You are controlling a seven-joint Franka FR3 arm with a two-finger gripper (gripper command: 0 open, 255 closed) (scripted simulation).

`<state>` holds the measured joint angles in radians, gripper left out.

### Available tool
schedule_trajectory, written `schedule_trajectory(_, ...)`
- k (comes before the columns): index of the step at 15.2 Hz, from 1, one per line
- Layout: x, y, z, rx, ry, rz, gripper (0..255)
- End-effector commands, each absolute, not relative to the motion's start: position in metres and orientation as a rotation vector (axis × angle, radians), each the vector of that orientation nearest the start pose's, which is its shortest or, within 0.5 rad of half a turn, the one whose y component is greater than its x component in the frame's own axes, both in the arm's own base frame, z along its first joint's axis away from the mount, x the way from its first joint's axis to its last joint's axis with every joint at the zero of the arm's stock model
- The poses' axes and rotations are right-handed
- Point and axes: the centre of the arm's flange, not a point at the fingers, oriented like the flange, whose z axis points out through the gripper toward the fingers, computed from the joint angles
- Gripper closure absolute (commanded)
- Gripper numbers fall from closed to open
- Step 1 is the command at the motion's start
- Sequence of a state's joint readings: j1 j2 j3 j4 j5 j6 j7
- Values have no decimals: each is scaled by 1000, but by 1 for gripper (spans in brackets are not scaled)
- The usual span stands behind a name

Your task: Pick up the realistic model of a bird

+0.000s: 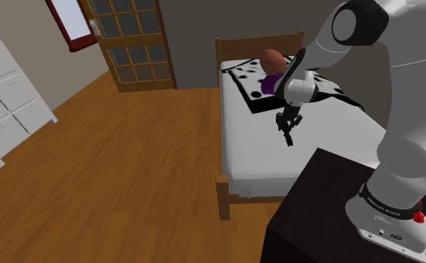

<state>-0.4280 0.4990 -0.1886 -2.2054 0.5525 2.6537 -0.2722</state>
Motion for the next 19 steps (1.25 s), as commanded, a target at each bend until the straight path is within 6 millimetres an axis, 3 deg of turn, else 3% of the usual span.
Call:
schedule_trajectory(1, 431, -329, 151, -2743, 1189, -73, 255)
schedule_trajectory(17, 431, -329, 230, -2743, 1189, -73, 255)
schedule_trajectory(19, 431, -329, 231, -2743, 1189, -73, 255)
